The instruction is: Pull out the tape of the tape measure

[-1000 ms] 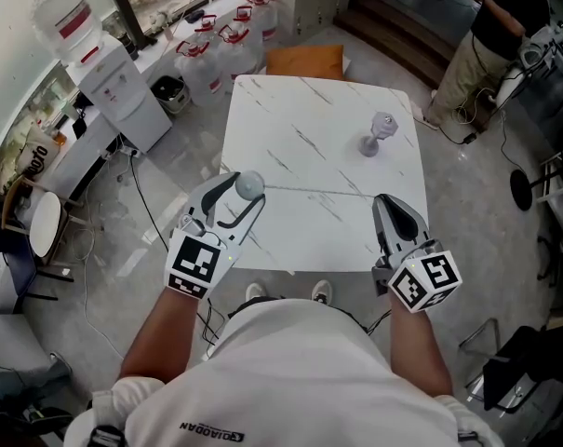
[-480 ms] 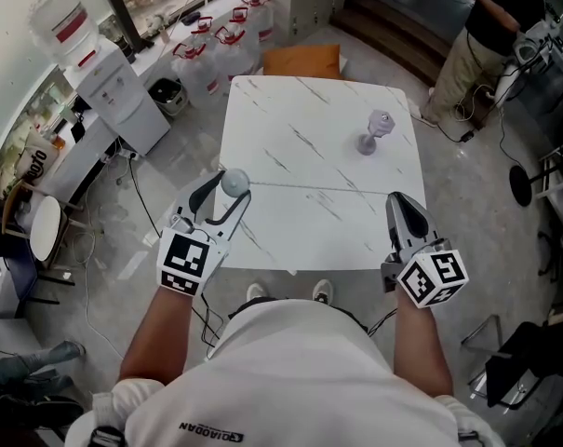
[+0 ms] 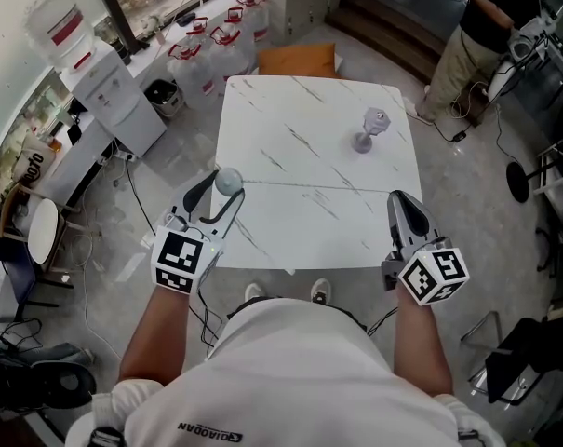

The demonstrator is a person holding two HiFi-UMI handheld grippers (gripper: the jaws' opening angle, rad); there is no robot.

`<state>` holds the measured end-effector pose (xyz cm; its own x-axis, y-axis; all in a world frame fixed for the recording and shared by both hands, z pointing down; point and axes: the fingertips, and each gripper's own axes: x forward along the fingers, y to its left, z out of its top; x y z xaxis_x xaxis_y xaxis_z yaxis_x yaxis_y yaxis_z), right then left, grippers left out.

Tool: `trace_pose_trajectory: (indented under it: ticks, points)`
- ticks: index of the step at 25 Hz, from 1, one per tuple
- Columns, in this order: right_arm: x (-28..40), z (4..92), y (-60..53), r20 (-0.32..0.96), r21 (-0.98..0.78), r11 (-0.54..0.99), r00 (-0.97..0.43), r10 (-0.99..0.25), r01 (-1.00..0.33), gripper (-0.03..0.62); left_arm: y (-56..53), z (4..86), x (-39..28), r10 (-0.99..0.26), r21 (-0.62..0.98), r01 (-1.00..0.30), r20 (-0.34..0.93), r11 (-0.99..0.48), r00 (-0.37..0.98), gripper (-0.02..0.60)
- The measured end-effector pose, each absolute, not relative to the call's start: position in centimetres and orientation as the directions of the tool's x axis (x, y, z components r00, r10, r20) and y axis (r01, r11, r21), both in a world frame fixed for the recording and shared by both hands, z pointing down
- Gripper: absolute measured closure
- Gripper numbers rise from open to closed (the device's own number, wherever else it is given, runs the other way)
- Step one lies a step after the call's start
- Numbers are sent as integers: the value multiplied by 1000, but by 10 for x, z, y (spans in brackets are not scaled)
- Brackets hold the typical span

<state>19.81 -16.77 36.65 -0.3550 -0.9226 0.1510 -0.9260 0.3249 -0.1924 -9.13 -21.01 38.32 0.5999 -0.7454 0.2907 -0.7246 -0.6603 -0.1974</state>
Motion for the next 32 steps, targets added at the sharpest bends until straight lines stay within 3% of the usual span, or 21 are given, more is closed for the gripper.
trace_pose_trajectory:
  ticks: [24,32]
  points:
    - [199,391,-173,203,-232,317,-365,-909,-919,572,-215,408,-79,-718,-159,-717,349,-679,603,359]
    - [205,466,-178,351,-258,284,-364,-863,-923,572,-216,489,-71,-654,-101,-697,464,-710,598,359]
